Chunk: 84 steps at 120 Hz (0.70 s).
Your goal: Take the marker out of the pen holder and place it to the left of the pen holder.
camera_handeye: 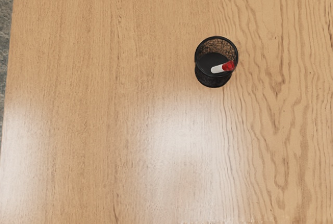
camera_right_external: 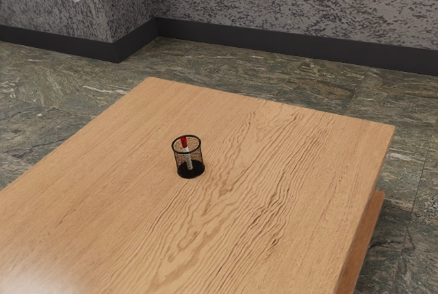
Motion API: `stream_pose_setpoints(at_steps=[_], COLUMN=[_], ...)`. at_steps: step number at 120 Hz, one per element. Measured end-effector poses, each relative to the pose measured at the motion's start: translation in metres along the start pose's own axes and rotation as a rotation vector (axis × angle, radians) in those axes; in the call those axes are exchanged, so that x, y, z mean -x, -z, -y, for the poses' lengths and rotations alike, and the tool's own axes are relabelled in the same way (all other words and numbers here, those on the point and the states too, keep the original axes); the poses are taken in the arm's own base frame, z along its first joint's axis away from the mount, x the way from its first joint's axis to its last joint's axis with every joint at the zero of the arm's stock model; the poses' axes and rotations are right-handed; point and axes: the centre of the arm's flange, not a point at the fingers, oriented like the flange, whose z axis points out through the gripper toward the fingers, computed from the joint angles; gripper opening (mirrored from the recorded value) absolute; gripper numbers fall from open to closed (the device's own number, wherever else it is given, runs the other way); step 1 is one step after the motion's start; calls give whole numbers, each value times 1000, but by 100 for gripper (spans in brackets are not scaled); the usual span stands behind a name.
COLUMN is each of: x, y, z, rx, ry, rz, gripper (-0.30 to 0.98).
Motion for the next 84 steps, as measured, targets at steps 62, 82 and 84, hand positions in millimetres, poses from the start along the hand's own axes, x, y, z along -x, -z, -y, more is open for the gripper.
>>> stream_pose_setpoints(at_steps=[62, 82, 84], x=[14, -4, -8], y=[-380, -410, -412], z=[-41, -75, -78], rx=[-114, -110, -104], ry=[11, -20, -18], rz=[259, 112, 97], gripper=[69, 69, 69])
